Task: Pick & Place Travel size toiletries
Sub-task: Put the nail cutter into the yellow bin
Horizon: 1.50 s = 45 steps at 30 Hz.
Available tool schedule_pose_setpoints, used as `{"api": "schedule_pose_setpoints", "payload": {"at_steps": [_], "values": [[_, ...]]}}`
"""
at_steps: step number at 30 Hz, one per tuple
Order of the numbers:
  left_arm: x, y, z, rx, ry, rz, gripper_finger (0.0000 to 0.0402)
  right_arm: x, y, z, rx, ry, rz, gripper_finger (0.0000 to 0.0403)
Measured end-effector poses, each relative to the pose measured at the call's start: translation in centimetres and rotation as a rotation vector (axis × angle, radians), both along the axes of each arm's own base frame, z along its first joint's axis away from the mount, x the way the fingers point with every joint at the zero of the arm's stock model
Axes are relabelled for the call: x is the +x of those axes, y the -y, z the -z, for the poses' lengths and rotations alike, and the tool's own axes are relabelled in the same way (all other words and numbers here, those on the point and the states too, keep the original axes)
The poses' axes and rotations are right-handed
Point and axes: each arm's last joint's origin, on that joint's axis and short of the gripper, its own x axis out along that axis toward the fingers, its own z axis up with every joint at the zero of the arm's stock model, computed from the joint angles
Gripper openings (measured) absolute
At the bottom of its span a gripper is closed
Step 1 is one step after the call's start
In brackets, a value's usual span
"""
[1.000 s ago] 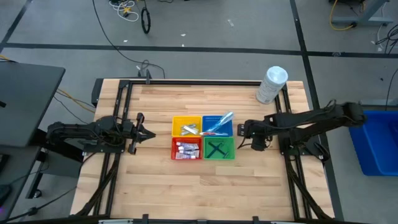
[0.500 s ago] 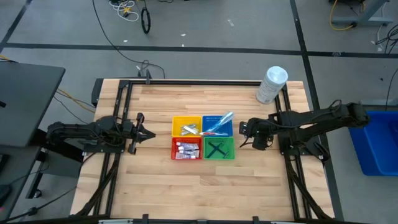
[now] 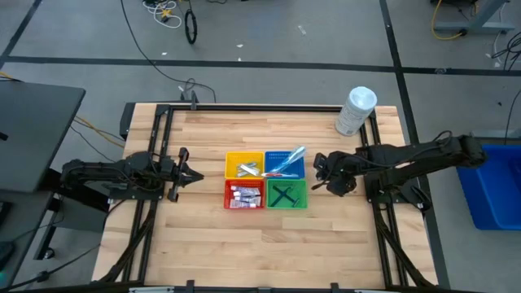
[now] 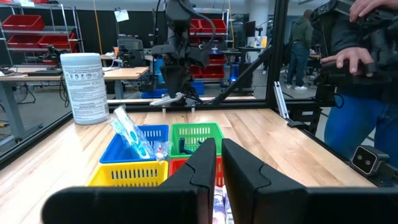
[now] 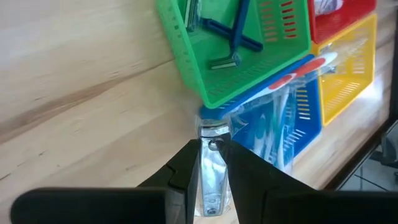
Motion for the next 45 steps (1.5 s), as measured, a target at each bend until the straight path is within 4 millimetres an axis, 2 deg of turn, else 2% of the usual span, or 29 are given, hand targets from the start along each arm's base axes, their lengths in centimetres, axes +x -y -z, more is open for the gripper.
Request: {"api": "schedule_pose_setpoints", "payload": {"at_steps": [6, 13, 27, 45], "values": [[0.0, 0.0, 0.0, 0.000, 0.000, 0.000, 0.0032, -0.3, 0.0, -0.4, 0.002, 0.022, 0.003, 0.0080], [0.0, 0.0, 0.0, 0.000, -0.001, 0.000, 0.0032, -0.7, 0.0, -1.2, 0.075, 0.095, 0.102, 0.0080], [0.0, 0.0, 0.0, 0.000, 0.000, 0.000, 0.0032, -2.4, 0.1, -3.8, 0.367, 0.321, 0.410, 0.0080], [0.0, 0.0, 0.0, 0.000, 0.000, 0.000, 0.0032, -2.8, 0.1, -4.1, 0.643, 0.353, 0.710, 0.0078]]}}
